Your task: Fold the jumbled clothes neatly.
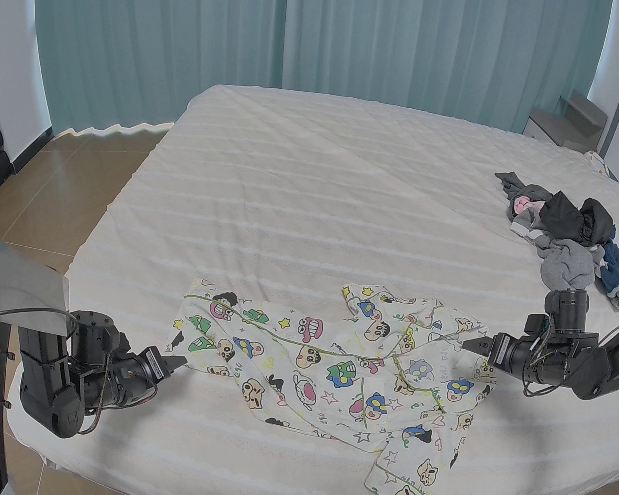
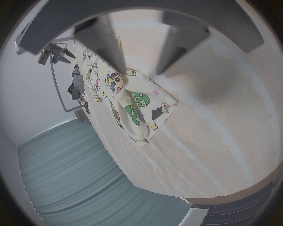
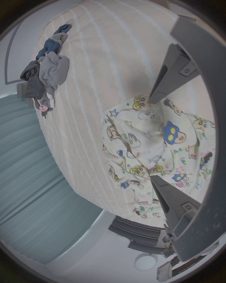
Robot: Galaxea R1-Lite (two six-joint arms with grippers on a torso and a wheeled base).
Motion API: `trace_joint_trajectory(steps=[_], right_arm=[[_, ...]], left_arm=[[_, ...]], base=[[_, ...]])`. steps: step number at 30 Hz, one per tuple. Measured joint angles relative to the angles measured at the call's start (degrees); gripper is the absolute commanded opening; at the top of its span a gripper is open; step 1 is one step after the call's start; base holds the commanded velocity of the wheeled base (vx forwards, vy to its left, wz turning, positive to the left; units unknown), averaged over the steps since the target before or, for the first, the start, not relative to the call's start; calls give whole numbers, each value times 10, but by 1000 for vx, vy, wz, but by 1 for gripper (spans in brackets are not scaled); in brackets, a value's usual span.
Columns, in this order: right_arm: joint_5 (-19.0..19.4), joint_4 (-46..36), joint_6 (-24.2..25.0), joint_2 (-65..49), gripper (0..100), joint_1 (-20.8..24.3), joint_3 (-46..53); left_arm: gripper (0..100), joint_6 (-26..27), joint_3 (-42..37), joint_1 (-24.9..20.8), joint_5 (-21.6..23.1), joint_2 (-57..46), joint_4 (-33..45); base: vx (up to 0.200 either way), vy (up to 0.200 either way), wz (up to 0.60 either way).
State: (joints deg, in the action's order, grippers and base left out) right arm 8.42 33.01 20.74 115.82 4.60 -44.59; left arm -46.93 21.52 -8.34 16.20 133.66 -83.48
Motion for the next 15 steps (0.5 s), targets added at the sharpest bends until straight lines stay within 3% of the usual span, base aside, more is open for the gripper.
trace_joint_trajectory(steps=[9,15], right_arm=[[0,5,3,-66,100,41,74],[0,21,22,-117,100,73,122]], left_arm=[[100,2,20,-1,-26,5,10],[100,3,71,-1,-56,17,65]], base=[[0,0,0],[0,0,0]])
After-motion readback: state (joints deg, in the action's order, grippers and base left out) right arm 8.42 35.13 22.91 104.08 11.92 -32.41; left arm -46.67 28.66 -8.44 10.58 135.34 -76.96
